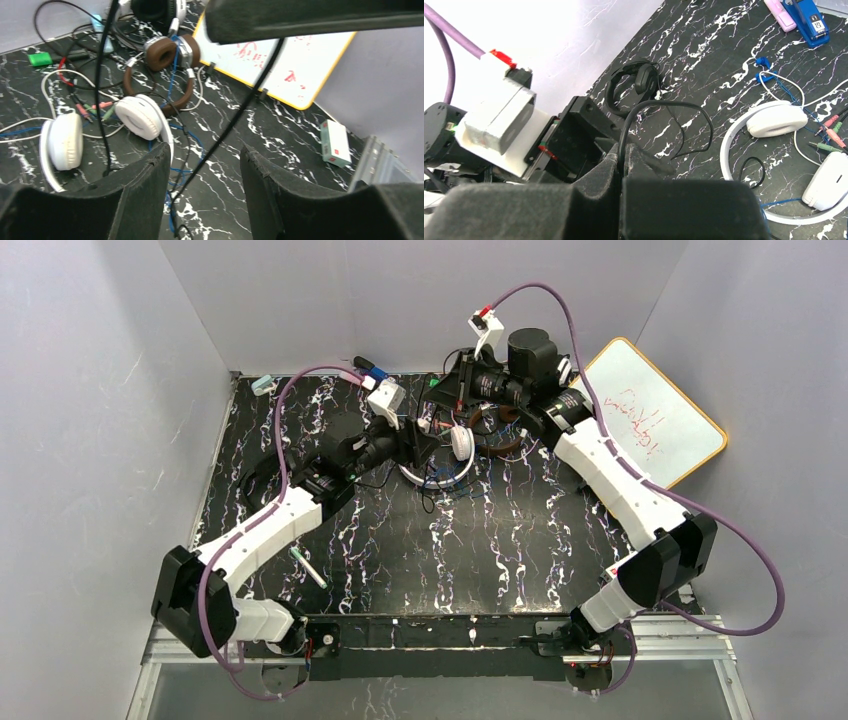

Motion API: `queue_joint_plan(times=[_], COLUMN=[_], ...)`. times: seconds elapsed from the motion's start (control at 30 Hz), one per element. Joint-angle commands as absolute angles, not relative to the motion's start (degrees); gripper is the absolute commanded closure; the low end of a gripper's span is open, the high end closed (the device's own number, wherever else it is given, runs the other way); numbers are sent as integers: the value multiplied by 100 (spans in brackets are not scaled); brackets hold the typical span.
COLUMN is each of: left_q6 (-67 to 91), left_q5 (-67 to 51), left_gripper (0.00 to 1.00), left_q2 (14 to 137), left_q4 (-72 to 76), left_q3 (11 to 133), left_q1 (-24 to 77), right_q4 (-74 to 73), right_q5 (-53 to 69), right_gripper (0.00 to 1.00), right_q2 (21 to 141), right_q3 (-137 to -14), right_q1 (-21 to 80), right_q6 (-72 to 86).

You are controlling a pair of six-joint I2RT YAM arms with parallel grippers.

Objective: Wrap the headphones
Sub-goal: Untie the headphones cable at the center of the board.

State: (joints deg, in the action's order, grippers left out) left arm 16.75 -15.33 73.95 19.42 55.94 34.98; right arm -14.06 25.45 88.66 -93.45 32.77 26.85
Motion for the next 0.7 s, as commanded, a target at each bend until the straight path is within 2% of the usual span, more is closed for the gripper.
queue_joint_plan(times=[0.0,0.17,0.23,0.27,0.3,0.37,0.43,0.53,0.67], left_q6=[1278,1419,1545,1627,1690,1861,1999,2127,2312], left_q5=[-1019,-1171,-1111,-1057,-1020,-920,-747,-597,-579], left_gripper=[50,64,83,92,99,100,100,100,100], left_q2=[7461,7746,7872,7943,7996,8047,8031,7963,7826], left_q4=[1908,2052,2182,2223,2262,2298,2245,1988,1644], left_q3=[5857,6048,6121,6159,6195,6249,6292,6429,6683], left_q1=[3524,3524,3524,3524,3524,3524,3524,3524,3524], right_q4=[-1312,-1217,-1118,-1055,-991,-868,-723,-397,-79], right_q5=[2648,2742,2783,2786,2777,2636,2358,1921,1760], right_gripper=[99,99,99,91,77,51,41,35,35], right_q2=[8546,8489,8446,8412,8366,8214,7966,7518,7124], right_q3=[-9549,-9483,-9403,-9344,-9264,-9074,-8755,-7975,-7102], right_q1=[3312,3308,3312,3312,3309,3305,3310,3311,3311], right_q6=[2730,2781,2795,2795,2775,2700,2553,2310,1932])
